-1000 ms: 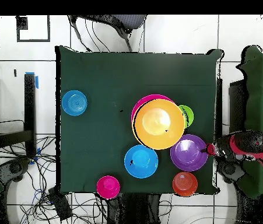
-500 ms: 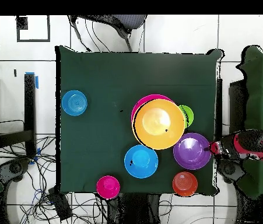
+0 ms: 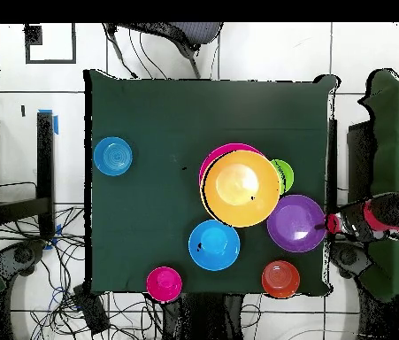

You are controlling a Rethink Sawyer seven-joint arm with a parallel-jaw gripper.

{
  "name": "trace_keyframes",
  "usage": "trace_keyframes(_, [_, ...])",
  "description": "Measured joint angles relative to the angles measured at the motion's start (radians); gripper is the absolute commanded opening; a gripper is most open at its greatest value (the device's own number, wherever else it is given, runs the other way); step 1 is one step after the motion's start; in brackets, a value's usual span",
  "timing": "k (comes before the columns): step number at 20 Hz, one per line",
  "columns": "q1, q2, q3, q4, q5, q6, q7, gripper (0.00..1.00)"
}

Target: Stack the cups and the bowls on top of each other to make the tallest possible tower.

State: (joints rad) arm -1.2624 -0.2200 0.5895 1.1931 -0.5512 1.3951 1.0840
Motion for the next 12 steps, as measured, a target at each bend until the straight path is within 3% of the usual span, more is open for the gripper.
trace_keyframes(12, [0.000,0.003,0.057,-0.109,0.003,0.209,-0.026,0.00])
